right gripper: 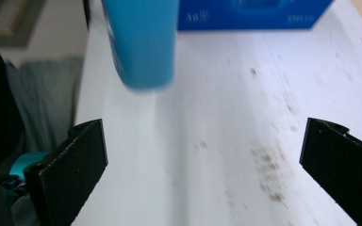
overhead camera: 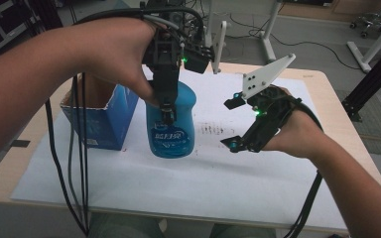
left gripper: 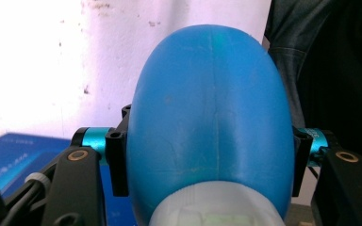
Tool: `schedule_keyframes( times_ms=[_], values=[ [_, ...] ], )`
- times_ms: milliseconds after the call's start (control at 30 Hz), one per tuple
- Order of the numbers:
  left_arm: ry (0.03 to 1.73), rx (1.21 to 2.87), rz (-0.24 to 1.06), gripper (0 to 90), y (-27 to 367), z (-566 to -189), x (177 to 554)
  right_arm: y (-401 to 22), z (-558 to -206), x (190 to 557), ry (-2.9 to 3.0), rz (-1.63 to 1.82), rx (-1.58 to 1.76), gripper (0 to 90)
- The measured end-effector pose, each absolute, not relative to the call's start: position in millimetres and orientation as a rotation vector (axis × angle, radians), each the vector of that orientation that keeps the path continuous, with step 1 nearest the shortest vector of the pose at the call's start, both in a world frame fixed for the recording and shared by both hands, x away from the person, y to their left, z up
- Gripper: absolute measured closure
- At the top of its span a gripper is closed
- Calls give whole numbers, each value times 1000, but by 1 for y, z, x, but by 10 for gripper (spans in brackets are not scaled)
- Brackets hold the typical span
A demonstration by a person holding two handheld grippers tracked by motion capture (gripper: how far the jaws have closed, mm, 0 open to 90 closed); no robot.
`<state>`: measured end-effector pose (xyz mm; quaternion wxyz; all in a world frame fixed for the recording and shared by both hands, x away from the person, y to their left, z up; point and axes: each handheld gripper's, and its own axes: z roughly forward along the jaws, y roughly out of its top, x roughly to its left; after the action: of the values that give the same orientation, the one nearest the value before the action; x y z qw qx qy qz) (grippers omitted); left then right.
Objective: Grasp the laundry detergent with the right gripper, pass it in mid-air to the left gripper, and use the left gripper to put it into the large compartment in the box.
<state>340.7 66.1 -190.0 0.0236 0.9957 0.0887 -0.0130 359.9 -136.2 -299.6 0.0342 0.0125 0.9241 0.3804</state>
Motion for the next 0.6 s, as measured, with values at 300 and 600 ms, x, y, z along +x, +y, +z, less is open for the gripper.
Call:
schedule_keyframes(
  times_ms=[300,600],
  values=[
    [538,3024,-65,383,94,-158,354,-146,-273,379,2905,790,-47,5],
    [832,2962,-44,382,127,-127,372,-148,-263,388,2946,649,-83,6]
  ],
)
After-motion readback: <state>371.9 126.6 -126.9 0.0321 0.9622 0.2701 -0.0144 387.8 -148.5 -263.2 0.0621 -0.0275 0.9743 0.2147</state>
